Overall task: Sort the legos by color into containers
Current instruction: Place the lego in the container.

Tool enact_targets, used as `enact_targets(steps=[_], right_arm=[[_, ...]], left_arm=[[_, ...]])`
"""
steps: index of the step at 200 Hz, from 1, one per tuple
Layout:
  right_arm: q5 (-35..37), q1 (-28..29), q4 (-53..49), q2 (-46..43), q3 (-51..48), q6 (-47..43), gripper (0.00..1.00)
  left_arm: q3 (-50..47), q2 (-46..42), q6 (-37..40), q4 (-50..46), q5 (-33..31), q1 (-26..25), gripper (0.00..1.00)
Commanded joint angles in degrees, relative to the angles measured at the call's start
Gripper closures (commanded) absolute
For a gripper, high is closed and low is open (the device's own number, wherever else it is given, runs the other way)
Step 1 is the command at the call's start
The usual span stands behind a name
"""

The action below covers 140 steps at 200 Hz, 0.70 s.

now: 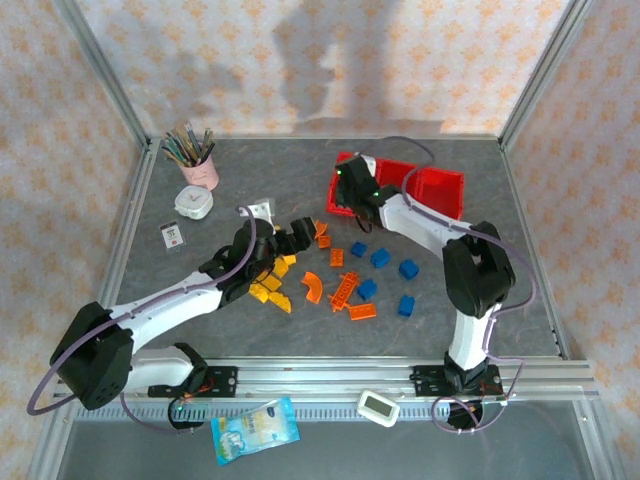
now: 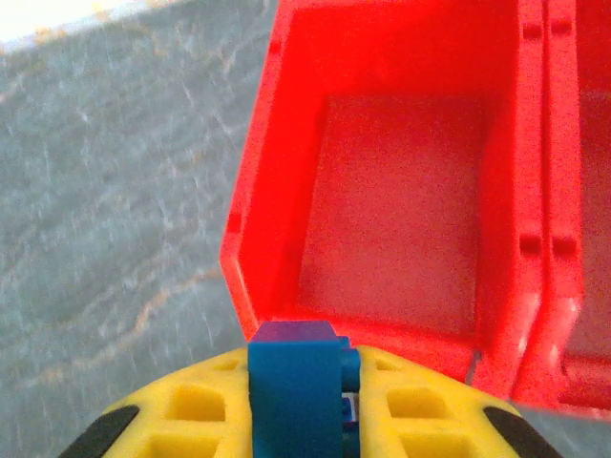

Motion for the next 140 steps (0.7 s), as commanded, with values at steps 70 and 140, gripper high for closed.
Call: enact_targets(steps=[70,140], right_arm=[[3.1,-4.6,-5.6,17.8,19.8,-5.1,0.72],[2.5,-4.2,-5.6,9.0,14.1,-5.9,0.52]], left_arm=[[6.2,5.6,0.8,0.9,1.6,3.8,0.01],[6.5,4.4,1.7,-1.3,3.7,3.8,0.01]])
